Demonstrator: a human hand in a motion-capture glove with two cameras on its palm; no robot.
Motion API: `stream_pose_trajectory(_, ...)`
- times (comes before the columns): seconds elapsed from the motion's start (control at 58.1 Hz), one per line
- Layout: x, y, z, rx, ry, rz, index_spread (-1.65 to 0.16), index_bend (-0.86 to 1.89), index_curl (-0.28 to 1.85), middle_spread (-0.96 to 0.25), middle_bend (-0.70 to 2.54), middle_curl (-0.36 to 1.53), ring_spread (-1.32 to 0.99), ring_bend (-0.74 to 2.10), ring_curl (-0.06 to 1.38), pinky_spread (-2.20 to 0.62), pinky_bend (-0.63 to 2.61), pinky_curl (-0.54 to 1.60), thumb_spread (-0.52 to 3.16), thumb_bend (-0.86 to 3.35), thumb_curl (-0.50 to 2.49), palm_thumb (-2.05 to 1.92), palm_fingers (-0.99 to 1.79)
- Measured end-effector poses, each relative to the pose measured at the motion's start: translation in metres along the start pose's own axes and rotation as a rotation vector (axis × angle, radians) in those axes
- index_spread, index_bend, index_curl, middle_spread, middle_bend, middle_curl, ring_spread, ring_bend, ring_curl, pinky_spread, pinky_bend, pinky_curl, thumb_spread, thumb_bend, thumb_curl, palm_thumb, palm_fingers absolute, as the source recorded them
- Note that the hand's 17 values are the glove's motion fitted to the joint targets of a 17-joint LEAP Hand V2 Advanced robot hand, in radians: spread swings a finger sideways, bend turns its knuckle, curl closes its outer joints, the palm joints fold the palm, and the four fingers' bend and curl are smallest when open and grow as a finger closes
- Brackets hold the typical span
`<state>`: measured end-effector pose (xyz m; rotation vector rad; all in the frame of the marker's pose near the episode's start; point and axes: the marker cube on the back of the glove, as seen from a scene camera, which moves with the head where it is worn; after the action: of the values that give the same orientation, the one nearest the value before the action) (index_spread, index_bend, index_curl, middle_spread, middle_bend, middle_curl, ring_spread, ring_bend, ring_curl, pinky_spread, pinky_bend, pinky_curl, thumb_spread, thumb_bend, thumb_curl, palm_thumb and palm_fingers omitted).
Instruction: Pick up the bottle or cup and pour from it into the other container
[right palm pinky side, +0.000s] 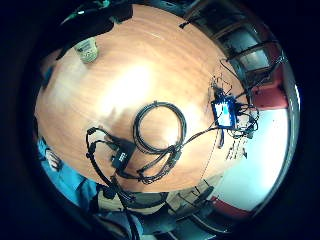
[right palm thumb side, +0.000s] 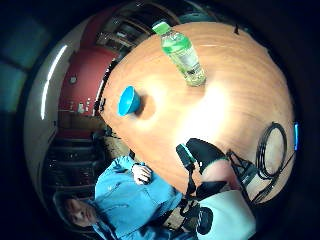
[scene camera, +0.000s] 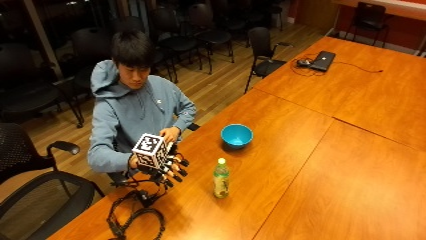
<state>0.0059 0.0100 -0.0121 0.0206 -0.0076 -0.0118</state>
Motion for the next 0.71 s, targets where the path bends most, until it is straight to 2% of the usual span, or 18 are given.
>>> stream_pose_trajectory(0.431, 0.004, -0.074, 0.015, 0.009, -0.151, 0.005, -0.34, 0.12, 0.16, 0.04, 0.26, 0.32, 0.07, 0.50, 0.28, 0.21, 0.76, 0.29, 0.92, -0.03, 0.30, 0.70, 0.23)
stream_pose_trajectory(0.706, -0.008, -0.119, 0.044, 0.055, -0.414, -0.013, -0.33, 0.10, 0.15, 0.04, 0.26, 0.34, 0.07, 0.51, 0.29, 0.21, 0.78, 0.29, 0.91, -0.03, 0.32, 0.70, 0.21)
